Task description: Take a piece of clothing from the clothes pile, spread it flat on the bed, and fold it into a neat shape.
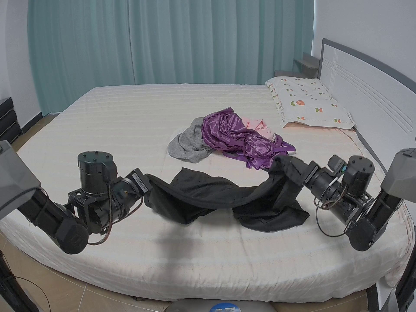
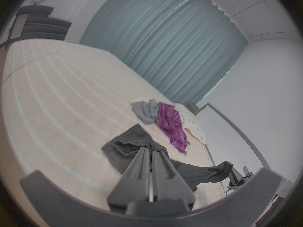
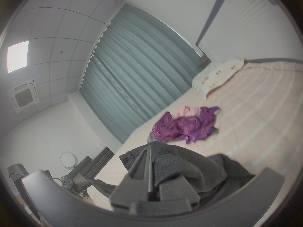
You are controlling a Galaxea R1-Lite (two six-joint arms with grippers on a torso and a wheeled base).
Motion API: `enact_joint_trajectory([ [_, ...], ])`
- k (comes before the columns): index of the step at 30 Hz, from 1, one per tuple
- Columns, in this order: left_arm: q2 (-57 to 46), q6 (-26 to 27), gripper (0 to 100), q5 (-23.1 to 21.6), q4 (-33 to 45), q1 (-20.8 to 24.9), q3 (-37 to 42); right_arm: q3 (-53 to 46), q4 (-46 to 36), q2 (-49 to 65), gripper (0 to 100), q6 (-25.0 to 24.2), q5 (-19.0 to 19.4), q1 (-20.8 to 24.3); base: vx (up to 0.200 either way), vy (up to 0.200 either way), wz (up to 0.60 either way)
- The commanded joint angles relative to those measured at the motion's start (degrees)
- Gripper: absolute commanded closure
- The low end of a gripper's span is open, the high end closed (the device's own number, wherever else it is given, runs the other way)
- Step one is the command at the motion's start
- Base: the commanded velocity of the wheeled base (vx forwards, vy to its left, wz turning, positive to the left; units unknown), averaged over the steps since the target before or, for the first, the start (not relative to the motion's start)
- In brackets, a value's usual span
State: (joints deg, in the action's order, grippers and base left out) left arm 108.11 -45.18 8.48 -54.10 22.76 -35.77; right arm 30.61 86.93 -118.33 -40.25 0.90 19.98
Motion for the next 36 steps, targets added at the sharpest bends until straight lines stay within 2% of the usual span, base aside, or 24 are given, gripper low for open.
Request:
enact_joint_trajectory([
  [1,4.39,-1.49,100,-0.75,-0.39,0.44,2.63,-4.16,1.22,-4.01,100,-1.06,0.06,1.38,0.000,0.000,0.00],
  [10,3.34,-2.46,100,-1.01,-0.48,1.23,6.06,-6.88,1.22,0.21,100,-3.08,-0.55,1.64,0.000,0.000,0.00],
  [17,3.34,-2.55,100,-1.10,-0.48,1.15,6.06,-7.58,1.31,0.03,100,-3.96,-0.37,3.93,0.000,0.000,0.00],
  [21,3.43,-2.55,100,-1.10,-0.48,1.15,5.97,-7.76,1.31,0.47,100,-4.13,-0.37,3.93,-0.150,0.000,0.00],
  [36,3.34,-3.25,100,-0.84,-0.57,1.15,5.18,-7.14,1.31,-0.14,100,-4.22,-0.55,3.84,0.000,0.000,0.00],
])
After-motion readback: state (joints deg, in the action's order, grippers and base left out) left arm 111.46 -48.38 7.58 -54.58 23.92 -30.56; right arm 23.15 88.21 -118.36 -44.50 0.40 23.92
